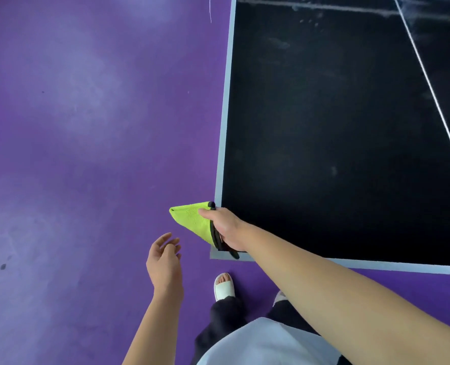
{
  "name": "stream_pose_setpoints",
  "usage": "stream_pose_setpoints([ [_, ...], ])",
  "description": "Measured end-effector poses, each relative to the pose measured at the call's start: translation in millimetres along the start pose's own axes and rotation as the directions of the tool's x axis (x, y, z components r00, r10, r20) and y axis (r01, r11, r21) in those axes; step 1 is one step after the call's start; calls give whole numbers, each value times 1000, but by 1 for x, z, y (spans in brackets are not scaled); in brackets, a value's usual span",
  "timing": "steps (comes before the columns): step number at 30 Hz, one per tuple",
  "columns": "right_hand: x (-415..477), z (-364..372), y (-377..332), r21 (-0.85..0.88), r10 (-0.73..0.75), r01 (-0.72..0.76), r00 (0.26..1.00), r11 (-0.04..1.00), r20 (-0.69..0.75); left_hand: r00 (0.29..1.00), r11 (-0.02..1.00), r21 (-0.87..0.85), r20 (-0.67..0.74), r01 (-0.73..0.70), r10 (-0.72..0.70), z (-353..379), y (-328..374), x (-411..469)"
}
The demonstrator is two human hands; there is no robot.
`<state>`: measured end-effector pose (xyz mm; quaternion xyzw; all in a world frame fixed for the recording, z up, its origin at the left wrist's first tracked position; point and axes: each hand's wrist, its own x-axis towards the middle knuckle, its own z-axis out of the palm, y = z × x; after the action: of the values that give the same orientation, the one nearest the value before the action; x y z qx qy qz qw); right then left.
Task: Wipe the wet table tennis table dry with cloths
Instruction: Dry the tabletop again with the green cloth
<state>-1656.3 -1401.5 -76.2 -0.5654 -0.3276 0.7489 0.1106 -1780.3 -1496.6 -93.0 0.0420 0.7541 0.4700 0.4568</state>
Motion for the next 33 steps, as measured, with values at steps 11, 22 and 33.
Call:
stream_pose_setpoints([
  [11, -193, -177, 37, 276, -91, 241, 882, 930, -463, 728, 959, 194, 686, -205, 16, 133, 19, -75],
  [22, -389, -344, 137, 118, -230, 389, 733, 914, -641, -129, 927, 376, 920, 13, -371, 271, -79, -316],
  [33, -454, -470, 315, 161, -29, 323, 511, 933, -859, 481, 879, 457, 806, -135, -345, 365, -200, -433],
])
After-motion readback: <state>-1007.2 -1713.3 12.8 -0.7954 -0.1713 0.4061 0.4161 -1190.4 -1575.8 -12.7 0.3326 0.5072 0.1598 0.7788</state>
